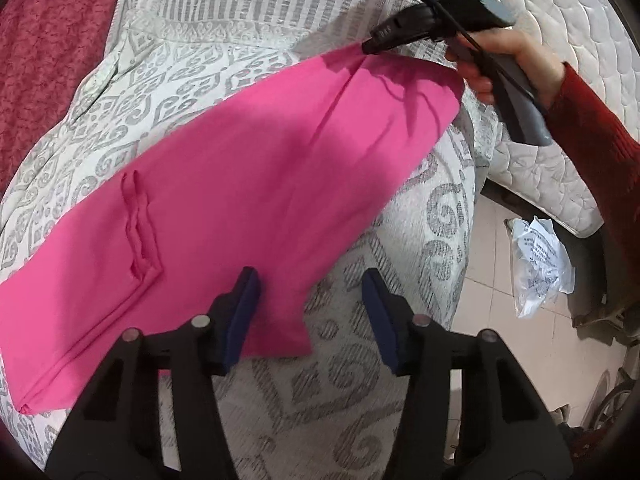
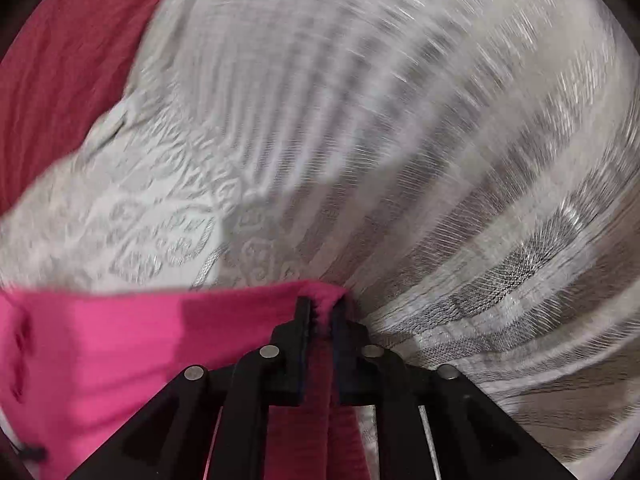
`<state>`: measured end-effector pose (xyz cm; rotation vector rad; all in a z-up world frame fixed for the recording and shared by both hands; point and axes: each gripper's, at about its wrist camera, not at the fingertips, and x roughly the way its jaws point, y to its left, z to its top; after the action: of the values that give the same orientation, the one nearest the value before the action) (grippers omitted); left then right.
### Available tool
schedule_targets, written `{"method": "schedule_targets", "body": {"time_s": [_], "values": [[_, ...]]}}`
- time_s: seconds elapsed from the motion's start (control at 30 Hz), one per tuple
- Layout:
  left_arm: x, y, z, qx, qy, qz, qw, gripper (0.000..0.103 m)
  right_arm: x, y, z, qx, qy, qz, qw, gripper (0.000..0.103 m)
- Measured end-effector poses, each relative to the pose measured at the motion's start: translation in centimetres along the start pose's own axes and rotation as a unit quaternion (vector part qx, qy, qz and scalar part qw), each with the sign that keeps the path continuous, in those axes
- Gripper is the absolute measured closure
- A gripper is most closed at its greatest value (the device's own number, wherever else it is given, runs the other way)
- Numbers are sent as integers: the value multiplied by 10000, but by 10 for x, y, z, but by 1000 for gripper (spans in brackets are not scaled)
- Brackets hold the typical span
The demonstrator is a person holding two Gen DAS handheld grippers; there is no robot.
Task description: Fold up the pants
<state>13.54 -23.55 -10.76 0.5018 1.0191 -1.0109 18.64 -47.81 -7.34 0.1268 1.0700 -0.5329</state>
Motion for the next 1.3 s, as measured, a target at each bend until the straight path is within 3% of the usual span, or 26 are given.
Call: {"method": "schedule_targets", "body": {"time_s": [0.07,0.2,0.33,0.47,0.53,0.63,0.77,0.83,0.87,0.9,1.0,1.2,1.3], "values": [[-2,-1,2,-50,18,14,10000,48,-10,-1,-5,-93,-71,-95,9999,67],[-14,1,8,-189,-138,-105,9997,48,-54,-31,-25,413,-431,125,9981,50],[-16,0,15,-269,-260,-149,9992,45,-86,-65,-72,1261,-309,748,9887,48],[10,-4,13,-420,97,-317,9986,44,-92,-82,-125,2304,-55,1959,9532,47],[10,-11,11,-309,-1,-199,9993,44,-85,-80,-134,2581,26,2510,9329,47],[1,-16,10,-328,-7,-252,9991,44,-69,-69,-130,2742,192,2593,9259,39],[-18,-9,9,-474,-211,-352,9980,43,-52,-56,-125,3080,331,2736,9106,39],[-19,-5,10,-563,-230,-345,9976,43,-49,-53,-122,3281,52,2595,9083,47],[-15,-3,11,-637,-163,-369,9972,43,-49,-53,-123,3401,8,2396,9093,88],[-10,-3,12,-678,-115,-415,9968,43,-47,-54,-124,3522,17,2133,9113,98],[1,-4,11,-736,-32,-497,9960,43,-42,-60,-130,3861,161,2282,8936,98],[-2,-18,8,-498,-102,-542,9972,42,-54,-59,-127,3491,140,2176,9114,97],[-13,-16,8,-537,-169,-584,9967,42,-56,-55,-122,3483,142,2144,9124,96]]}}
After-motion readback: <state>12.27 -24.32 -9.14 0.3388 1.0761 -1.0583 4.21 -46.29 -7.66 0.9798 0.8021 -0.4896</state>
